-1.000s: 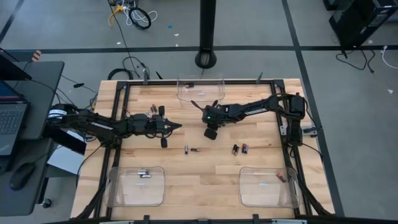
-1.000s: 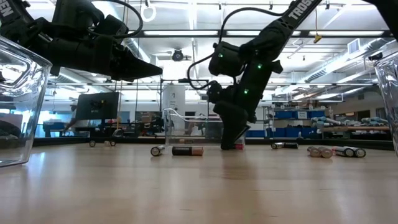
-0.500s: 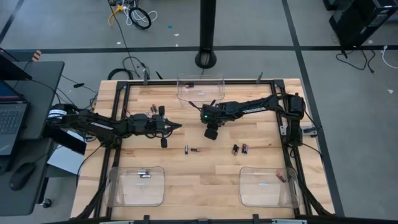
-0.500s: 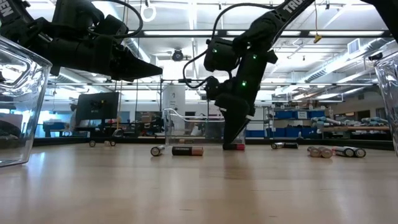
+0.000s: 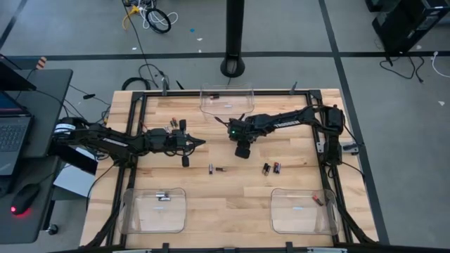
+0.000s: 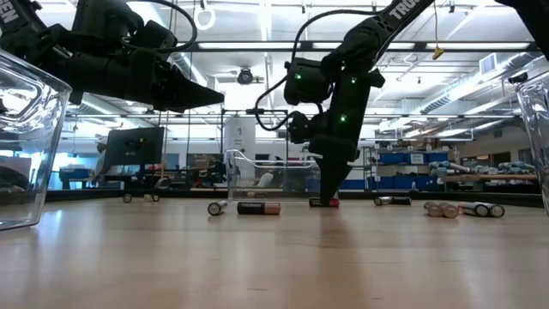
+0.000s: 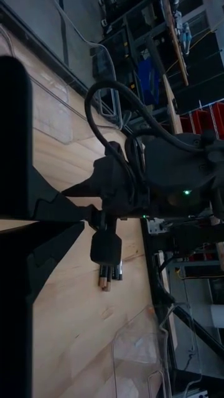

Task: Sort batteries
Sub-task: Put the red battery into the bottom right transparent bin

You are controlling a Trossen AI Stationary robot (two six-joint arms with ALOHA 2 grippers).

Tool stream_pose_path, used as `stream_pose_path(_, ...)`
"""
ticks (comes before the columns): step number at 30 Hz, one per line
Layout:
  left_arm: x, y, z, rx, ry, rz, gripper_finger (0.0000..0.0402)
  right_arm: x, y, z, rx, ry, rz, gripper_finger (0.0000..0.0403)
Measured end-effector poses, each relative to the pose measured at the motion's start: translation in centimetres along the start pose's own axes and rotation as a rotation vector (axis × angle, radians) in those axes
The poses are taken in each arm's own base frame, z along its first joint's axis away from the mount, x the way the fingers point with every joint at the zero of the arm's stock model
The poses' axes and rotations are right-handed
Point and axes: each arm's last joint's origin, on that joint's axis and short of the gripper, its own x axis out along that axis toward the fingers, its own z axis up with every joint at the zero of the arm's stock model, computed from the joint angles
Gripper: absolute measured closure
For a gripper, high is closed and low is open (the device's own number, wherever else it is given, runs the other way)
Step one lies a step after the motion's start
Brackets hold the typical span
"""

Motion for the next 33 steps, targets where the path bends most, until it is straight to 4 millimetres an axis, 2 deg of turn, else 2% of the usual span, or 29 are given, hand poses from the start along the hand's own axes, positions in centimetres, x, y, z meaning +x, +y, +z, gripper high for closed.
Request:
stream_pose_path(6, 0.0, 0.0, 0.0, 0.000, 0.001, -0.001, 0.0388, 0.9, -0.6, -0.4, 0.017, 0.009, 0.000, 0.0299)
stream_pose_path(14, 0.0, 0.0, 0.0, 0.000, 0.001, -0.001, 0.0388, 0.4, -0.3, -0.5, -0.014, 0.009, 0.016, 0.0342)
stream_pose_path(21, 0.0, 0.0, 0.0, -0.001, 0.001, -0.001, 0.0388, -0.7, 0.7, -0.9, -0.054, 0.014, 0.032, 0.0336)
stream_pose_path(26, 0.0, 0.0, 0.0, -0.001, 0.001, -0.001, 0.0388, -2.4, 1.7, -1.3, -0.085, 0.016, 0.040, 0.0339)
stream_pose_path(33, 0.0, 0.0, 0.0, -0.001, 0.001, -0.001, 0.0388, -7.9, 3.9, -2.7, -0.096, -0.033, 0.070, 0.0336)
